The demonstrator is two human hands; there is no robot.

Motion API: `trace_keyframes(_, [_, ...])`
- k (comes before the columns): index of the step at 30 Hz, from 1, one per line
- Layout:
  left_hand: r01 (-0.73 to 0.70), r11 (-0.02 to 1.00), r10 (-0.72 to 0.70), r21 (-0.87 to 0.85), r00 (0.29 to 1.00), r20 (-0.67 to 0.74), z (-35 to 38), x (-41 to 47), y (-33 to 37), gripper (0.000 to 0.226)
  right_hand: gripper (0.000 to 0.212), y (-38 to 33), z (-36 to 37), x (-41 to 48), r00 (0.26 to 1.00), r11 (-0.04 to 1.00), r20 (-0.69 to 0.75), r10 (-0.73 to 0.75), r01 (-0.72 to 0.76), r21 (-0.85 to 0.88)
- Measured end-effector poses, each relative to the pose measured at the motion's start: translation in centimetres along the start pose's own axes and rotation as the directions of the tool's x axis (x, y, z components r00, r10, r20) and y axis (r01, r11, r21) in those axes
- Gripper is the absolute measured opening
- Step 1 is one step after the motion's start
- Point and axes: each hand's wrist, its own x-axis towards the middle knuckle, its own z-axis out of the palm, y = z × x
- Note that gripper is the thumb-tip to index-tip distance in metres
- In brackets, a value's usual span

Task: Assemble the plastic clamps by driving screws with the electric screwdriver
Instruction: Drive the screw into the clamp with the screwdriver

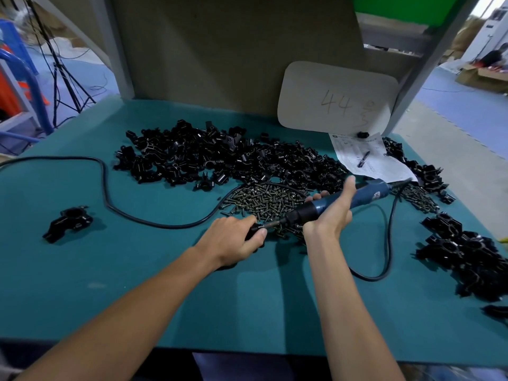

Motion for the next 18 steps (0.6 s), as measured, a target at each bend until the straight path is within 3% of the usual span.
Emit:
trace_keyframes(4, [0.045, 0.990, -0.051, -0.131, 0.998, -0.039, -0.3, -0.1, 0.4, 0.053, 0.035, 0.2, 0.3, 0.4, 0.996, 0.997, 0.063, -0.060, 0.064, -0.053])
trace_keyframes(8, [0.066, 0.952, -0.104, -0.299, 0.988, -0.113, -0.3, -0.4, 0.0, 0.051, 0.035, -2.2, 0.6, 2.0, 0.990, 0.992, 0.125, -0.067, 0.080, -0.101])
trace_keyframes(10, [0.088, 0.950, -0.150, -0.299, 0.970, -0.190, -0.5, -0.5, -0.8, 0.050, 0.040, -5.3, 0.6, 3.3, 0.986, 0.950, 0.160, -0.049, 0.095, -0.296])
trace_keyframes(12, [0.148, 0.947, -0.228, -0.284, 0.935, -0.272, -0.8, 0.1, -1.5, 0.048, 0.038, -7.7, -0.6, 4.2, 0.974, 0.750, 0.225, 0.035, 0.123, -0.650])
trace_keyframes(14, [0.233, 0.924, -0.326, -0.302, 0.894, -0.308, -1.0, 1.2, -2.1, 0.046, 0.029, -8.5, -2.6, 4.5, 0.959, 0.392, 0.283, 0.017, 0.254, -0.884])
trace_keyframes(16, [0.309, 0.884, -0.421, -0.351, 0.852, -0.311, -1.2, 2.6, -2.2, 0.046, 0.028, -8.5, -4.4, 4.3, 0.937, 0.007, 0.347, -0.036, 0.347, -0.938])
trace_keyframes(18, [0.395, 0.797, -0.562, -0.457, 0.763, -0.320, -1.2, 4.2, -1.8, 0.050, 0.034, -8.1, -5.5, 4.3, 0.931, -0.169, 0.364, -0.022, 0.355, -0.920])
